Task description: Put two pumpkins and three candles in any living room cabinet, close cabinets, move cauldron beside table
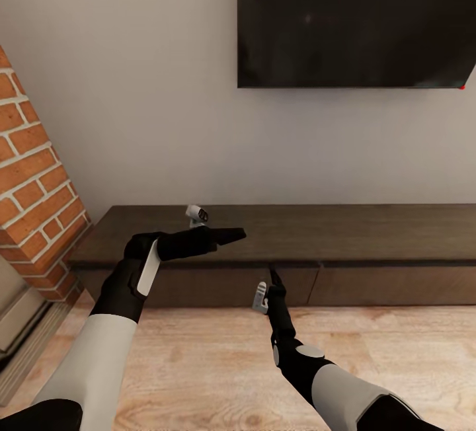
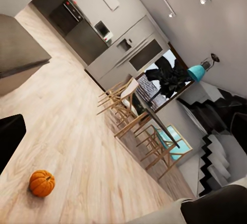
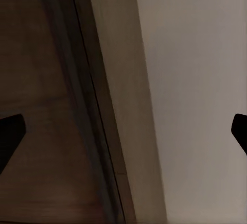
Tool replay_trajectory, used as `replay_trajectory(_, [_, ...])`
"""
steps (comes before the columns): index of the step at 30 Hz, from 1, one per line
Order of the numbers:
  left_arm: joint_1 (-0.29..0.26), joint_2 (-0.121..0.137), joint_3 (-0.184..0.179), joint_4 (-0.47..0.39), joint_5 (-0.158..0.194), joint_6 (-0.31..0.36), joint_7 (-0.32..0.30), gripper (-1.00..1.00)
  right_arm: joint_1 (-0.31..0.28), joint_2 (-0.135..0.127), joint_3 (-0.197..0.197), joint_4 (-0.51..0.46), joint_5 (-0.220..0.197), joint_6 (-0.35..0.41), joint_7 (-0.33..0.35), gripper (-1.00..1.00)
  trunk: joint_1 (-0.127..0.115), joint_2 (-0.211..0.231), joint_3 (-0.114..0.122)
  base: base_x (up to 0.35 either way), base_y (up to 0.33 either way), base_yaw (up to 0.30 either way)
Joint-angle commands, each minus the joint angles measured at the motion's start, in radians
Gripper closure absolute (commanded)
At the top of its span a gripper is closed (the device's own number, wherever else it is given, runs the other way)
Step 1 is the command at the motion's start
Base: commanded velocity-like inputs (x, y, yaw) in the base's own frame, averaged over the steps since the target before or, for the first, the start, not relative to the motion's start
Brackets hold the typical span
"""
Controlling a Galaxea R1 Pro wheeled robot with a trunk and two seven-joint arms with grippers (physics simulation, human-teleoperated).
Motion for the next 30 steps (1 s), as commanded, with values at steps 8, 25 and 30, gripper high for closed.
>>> replay_trajectory(8, [0.000,0.000,0.000,0.000,0.000,0.000,0.000,-1.00,0.000,0.000,0.001,-0.001,0.002,-0.002,0.000,-1.00,0.031,-0.056,-0.025,0.000,0.000,0.000])
replay_trajectory(25, [0.000,-0.001,-0.001,-0.001,0.001,0.000,0.000,-1.00,0.000,0.000,0.007,0.000,0.010,0.005,-0.003,-1.00,0.086,-0.155,-0.081,0.000,0.000,0.000])
replay_trajectory(30, [0.000,-0.001,-0.001,0.000,0.000,0.000,0.000,-1.00,0.000,0.000,0.009,0.000,0.007,0.011,-0.009,-1.00,0.088,-0.156,-0.100,0.000,0.000,0.000])
